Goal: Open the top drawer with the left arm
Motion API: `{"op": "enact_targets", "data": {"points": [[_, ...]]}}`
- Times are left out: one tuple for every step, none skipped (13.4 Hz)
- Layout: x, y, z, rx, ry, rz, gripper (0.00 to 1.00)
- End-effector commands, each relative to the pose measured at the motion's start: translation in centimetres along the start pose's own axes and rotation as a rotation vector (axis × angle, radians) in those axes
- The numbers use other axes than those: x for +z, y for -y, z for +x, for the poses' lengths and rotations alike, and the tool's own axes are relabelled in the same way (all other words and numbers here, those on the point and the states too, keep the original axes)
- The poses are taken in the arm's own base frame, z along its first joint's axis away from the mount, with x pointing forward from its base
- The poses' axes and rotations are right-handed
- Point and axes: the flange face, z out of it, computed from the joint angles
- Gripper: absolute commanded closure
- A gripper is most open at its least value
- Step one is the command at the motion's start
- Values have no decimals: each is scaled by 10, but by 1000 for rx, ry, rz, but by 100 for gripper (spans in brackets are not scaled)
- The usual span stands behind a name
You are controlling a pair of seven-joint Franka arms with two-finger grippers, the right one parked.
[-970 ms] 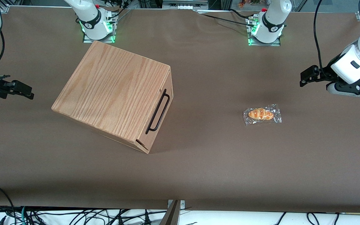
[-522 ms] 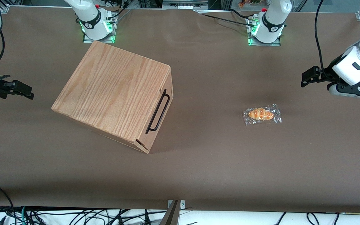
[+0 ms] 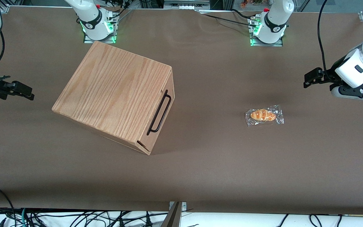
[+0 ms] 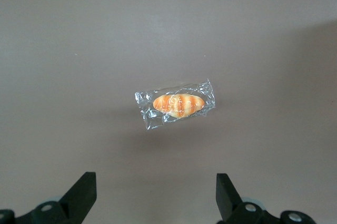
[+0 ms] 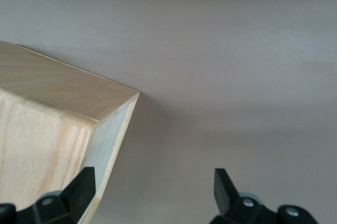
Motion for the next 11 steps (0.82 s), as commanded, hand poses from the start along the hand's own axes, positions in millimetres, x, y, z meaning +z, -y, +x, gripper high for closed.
{"op": "enact_targets", "data": {"points": [[-5, 1, 3, 0, 4, -10, 0], [-5, 0, 3, 2, 4, -10, 0], [-4, -1, 3, 3, 4, -12, 0], [-4, -1, 2, 5, 5, -12, 0], [-4, -2, 2, 5, 5, -12, 0], [-4, -3, 2, 8, 7, -11, 0], [-4, -10, 2, 14, 8, -11, 0], [-3, -16, 3, 18, 8, -21, 0], [-3, -38, 2, 55, 7, -22, 0], [0, -59, 4, 92, 9, -22, 0], [0, -85, 11, 132, 4, -39, 0]]}}
